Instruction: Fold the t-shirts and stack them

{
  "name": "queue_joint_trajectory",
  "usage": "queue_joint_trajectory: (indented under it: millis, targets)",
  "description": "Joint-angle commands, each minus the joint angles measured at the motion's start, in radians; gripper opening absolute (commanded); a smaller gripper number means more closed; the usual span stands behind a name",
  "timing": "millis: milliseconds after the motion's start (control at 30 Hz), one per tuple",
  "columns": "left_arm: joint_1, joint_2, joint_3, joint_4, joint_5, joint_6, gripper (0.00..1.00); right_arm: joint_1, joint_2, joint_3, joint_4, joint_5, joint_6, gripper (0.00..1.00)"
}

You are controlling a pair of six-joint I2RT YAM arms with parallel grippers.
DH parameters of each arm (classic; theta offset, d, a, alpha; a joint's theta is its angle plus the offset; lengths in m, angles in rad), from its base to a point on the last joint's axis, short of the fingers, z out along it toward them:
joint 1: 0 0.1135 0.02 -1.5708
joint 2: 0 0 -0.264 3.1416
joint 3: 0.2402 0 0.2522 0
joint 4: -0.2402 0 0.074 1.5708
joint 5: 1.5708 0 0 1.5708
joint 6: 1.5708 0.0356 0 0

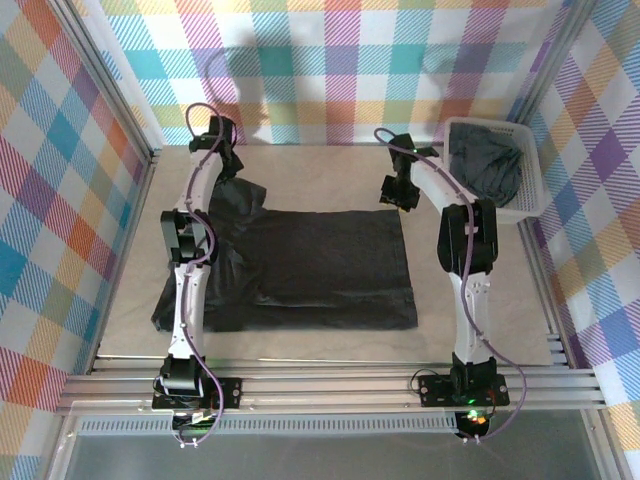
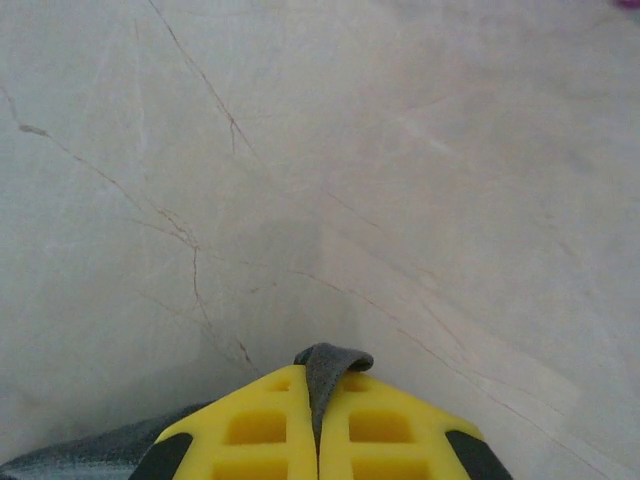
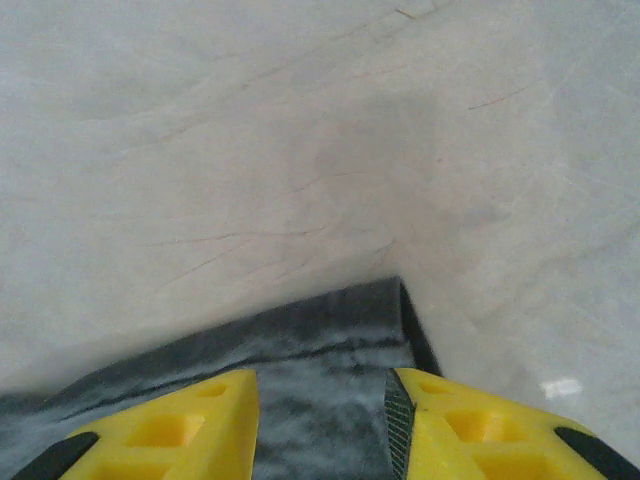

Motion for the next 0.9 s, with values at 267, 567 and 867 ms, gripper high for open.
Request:
queue_joint_trajectory:
  millis: [267, 567, 867]
  targets:
    - [-0.02, -0.196, -0.166, 0.023, 0.064, -0.022, 0.0, -0.008, 0.143, 0.168, -0.129, 0.019, -0.006, 0.36]
    - [-0.039, -0.236, -0.21, 0.022, 0.094, -0.016, 0.0, -0.009, 0.144, 0.159, -0.142, 0.035, -0.016, 0.41]
    - [-0.048, -0.274, -0.25, 0.017, 0.095, -0.003, 0.0, -0.009, 0.197, 0.19, -0.159, -0.011, -0.056, 0.3]
